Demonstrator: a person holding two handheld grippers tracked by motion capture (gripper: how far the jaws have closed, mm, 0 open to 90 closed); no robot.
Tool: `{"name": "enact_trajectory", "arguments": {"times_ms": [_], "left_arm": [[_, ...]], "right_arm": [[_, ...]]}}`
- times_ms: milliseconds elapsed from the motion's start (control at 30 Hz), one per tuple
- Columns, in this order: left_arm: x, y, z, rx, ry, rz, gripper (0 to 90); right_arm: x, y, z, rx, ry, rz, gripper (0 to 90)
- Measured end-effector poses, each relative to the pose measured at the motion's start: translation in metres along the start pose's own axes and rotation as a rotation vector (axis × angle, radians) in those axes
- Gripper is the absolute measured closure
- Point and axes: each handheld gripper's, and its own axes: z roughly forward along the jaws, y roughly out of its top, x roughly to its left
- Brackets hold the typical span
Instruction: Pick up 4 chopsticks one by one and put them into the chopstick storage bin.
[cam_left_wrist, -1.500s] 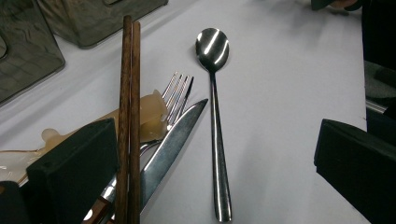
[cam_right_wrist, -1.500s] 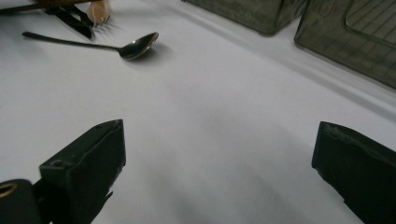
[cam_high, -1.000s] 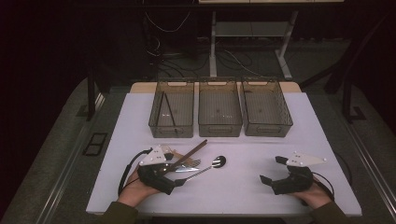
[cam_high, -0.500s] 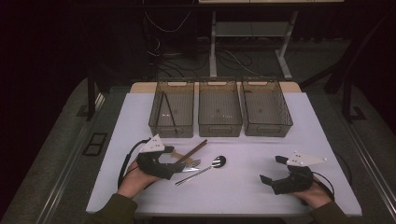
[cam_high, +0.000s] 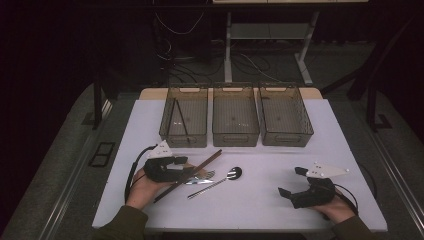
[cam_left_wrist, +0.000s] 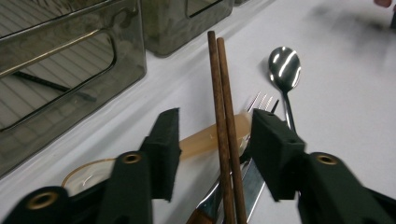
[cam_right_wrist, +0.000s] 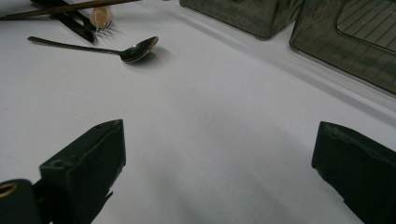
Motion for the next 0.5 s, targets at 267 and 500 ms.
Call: {"name": "enact_trajectory", "arguments": {"times_ms": [267, 500], "left_arm": [[-0.003, -0.0032, 0.0028, 0.036, -0.003, 0.001, 70.3], [-0.0043, -0.0035, 0.0046, 0.051, -0.007, -0.002, 74.7]], "right_arm": [[0.0005, 0.0001, 0.0008, 0.007, -0.001, -0.008, 3.1], [0.0009, 0.0, 0.0013, 0.013, -0.004, -0.015, 3.1]]}}
